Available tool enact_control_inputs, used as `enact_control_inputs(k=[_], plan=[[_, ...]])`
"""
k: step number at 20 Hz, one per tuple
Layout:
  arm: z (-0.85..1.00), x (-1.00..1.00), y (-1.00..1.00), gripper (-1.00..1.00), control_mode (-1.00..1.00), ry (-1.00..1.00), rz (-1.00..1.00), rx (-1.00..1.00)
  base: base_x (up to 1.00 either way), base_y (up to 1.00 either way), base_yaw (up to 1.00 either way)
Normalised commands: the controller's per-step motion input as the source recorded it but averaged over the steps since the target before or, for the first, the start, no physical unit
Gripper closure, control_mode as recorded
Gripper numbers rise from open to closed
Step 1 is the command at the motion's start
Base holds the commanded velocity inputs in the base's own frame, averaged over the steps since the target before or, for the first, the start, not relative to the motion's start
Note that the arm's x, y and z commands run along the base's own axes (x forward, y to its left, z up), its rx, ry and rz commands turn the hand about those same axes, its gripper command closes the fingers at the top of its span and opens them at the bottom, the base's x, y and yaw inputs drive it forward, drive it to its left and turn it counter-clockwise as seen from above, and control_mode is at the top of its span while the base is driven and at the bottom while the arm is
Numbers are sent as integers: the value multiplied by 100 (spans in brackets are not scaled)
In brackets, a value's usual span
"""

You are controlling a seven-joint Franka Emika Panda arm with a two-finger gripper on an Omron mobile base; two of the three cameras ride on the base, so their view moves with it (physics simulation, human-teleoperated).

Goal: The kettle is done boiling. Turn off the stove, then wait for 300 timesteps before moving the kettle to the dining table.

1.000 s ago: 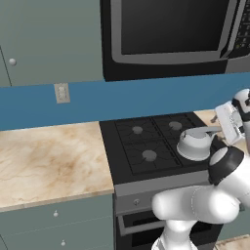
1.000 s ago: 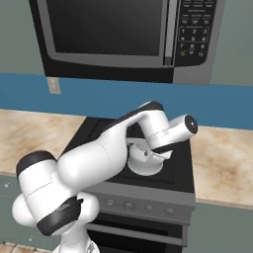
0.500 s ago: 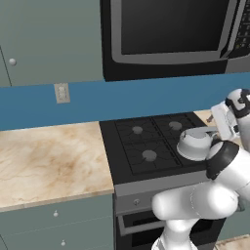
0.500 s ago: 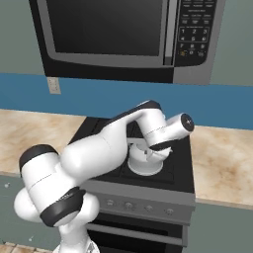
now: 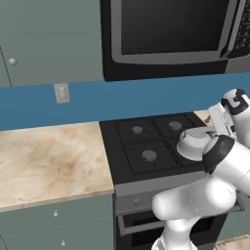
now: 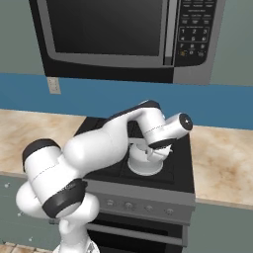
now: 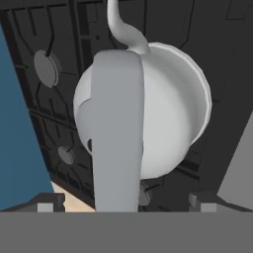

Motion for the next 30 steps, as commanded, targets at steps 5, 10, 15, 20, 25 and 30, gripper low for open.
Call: enact_control_inputs(k=[5, 10, 15, 20, 25, 30], plan=[[-6, 12, 0, -100, -100, 0, 0, -2, 0, 0, 0], [-8, 12, 0, -100, -100, 0, 0, -1, 0, 0, 0], [-10, 8, 0, -100, -100, 0, 0, 0, 0, 0, 0], [-11, 7, 0, 100, -100, 0, 0, 0, 0, 0, 0], [-2, 4, 0, 100, -100, 0, 0, 0, 0, 0, 0], [0, 0, 0, 100, -100, -2, 0, -1, 0, 0, 0]])
